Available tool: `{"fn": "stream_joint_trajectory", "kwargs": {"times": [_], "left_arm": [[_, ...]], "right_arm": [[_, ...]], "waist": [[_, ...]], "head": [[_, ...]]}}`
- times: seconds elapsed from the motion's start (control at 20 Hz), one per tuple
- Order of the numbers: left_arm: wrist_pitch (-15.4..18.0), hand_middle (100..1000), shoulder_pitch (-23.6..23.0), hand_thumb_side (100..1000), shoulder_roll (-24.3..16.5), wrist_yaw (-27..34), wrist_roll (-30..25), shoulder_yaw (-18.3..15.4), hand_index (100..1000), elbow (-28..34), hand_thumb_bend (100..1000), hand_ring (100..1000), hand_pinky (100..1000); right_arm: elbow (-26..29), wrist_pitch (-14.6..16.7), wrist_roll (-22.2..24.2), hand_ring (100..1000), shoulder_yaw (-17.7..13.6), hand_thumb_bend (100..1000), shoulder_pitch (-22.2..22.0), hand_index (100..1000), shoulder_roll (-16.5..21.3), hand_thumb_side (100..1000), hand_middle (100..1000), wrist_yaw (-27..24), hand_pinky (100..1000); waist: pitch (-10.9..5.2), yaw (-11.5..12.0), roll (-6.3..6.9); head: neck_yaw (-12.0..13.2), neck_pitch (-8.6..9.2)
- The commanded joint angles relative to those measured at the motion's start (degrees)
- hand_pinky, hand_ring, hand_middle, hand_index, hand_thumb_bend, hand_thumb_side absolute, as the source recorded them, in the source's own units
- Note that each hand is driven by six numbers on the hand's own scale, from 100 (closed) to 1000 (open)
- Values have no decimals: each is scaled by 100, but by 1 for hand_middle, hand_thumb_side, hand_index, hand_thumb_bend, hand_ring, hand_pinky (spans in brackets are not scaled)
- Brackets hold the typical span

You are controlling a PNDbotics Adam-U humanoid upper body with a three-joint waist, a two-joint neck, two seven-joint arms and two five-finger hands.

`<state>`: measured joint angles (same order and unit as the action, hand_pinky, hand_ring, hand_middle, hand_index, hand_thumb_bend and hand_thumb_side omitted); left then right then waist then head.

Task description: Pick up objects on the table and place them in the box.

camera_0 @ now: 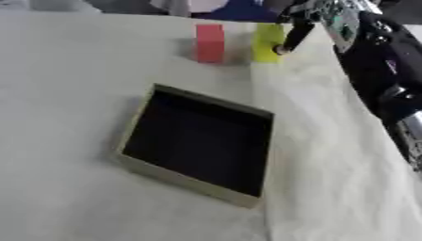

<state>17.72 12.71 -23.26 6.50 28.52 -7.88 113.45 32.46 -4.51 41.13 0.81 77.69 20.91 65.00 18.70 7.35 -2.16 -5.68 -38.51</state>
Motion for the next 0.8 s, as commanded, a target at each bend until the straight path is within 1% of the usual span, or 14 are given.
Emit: {"fn": "stream_joint_trajectory", "kwargs": {"times": [0.05,0.45,0.65,0.8], "left_arm": [[1,708,75,709,-123,-7,-27,2,783,115,279,730,667],[-2,708,91,714,-117,-9,-33,7,782,115,275,731,666],[-7,708,95,716,-105,-9,-33,8,782,115,273,732,666],[-4,708,96,716,-99,-5,-33,8,782,115,273,732,666]], "right_arm": [[115,11,-22,1000,23,263,192,1000,85,249,1000,77,1000],[126,47,58,1000,23,265,243,1000,90,266,1000,148,1000],[-7,32,136,1000,20,260,249,1000,74,277,991,134,999],[-123,17,123,996,29,260,251,1000,64,266,968,133,988]], "waist": [[-95,5,21],[-37,22,-7],[-19,34,-7],[-14,39,-2]], "head": [[2,73],[3,116],[-3,127],[-22,118]]}}
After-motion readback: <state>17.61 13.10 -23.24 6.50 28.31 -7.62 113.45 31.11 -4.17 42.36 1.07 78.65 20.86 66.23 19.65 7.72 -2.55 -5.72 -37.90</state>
